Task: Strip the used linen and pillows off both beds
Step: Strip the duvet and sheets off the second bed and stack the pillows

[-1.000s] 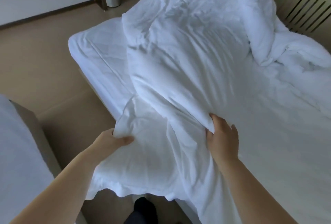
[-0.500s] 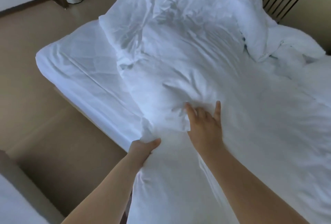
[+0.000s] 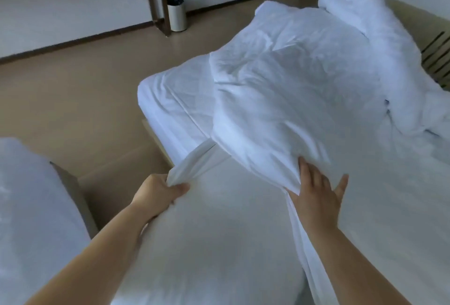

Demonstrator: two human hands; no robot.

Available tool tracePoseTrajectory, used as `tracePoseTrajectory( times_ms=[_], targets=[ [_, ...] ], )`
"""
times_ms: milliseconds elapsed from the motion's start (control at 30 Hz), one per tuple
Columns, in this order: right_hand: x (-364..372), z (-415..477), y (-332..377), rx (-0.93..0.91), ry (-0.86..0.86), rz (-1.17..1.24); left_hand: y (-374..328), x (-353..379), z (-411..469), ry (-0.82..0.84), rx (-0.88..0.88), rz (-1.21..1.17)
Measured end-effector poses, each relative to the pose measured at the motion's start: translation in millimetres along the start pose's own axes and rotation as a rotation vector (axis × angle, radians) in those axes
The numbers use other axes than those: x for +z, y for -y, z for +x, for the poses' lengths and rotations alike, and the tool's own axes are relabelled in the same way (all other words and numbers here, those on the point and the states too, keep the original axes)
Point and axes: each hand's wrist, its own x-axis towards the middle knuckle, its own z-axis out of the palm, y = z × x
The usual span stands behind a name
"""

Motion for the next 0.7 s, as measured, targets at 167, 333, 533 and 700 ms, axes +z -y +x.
tracePoseTrajectory(
  times_ms=[167, 333, 533, 700],
  targets=[
    [-13, -5, 24, -0.051, 0.021, 0.214, 23, -4, -36, -0.19, -0.004, 0.11],
    [-66, 11, 101, -0.665, -0.049, 0.384, 44, -5, -90, -0.316, 0.032, 0.073],
    [-113, 8, 177, -1.041, 0.536, 0.401, 85, -35, -152, -0.593, -0.108, 0.003],
    [-120, -51, 249, -1.067, -0.115, 0.786, 132, -67, -199, -0.753, -0.14, -0.263]
  ],
)
